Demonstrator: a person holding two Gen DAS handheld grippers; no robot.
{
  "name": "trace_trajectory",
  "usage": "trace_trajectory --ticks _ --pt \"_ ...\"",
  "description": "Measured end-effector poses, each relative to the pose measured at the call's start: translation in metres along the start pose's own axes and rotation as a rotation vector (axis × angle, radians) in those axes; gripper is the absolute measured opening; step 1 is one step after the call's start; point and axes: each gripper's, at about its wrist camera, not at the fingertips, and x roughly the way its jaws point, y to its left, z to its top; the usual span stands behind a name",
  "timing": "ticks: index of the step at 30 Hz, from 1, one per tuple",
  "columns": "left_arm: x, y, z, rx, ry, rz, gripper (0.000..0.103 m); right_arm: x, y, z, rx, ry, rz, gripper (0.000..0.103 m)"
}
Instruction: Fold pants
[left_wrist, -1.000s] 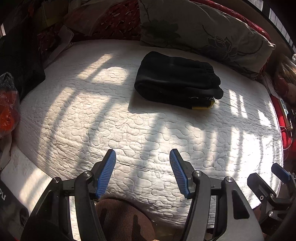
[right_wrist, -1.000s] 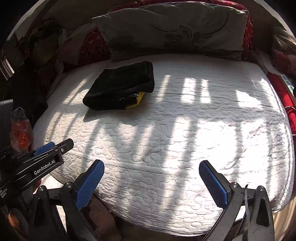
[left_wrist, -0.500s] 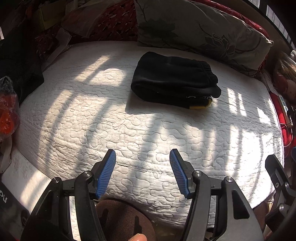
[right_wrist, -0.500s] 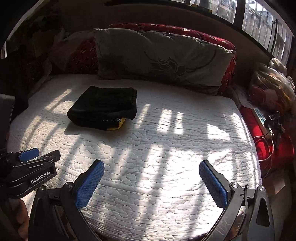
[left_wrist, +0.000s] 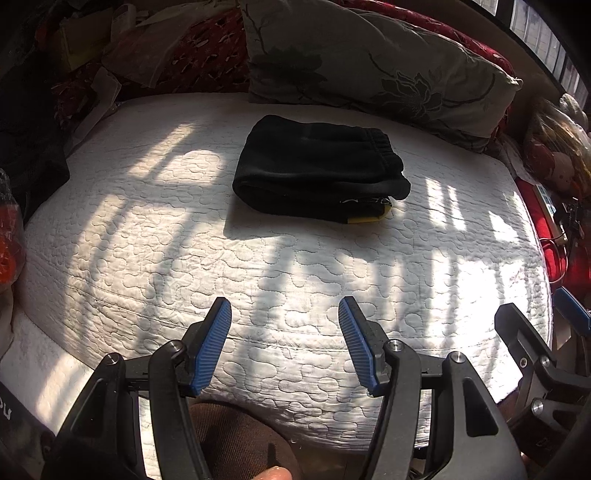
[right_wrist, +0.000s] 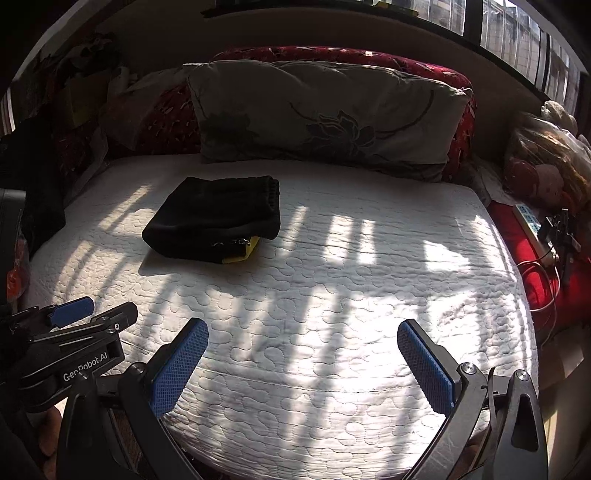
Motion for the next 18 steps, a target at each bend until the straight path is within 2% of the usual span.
trace_trajectory --ticks 13,18 --pt "-0.0007 -0.0071 0.0007 0.027 0.005 -0.015 0.060 0.0069 -0.0028 -0.0019 0.025 0.030 0.012 0.103" --pt "-0.0038 -0.0099 0.0075 0.020 -0.025 -0.008 0.060 0.0099 -0.0030 -0.0030 0.031 0.039 0.013 0.103"
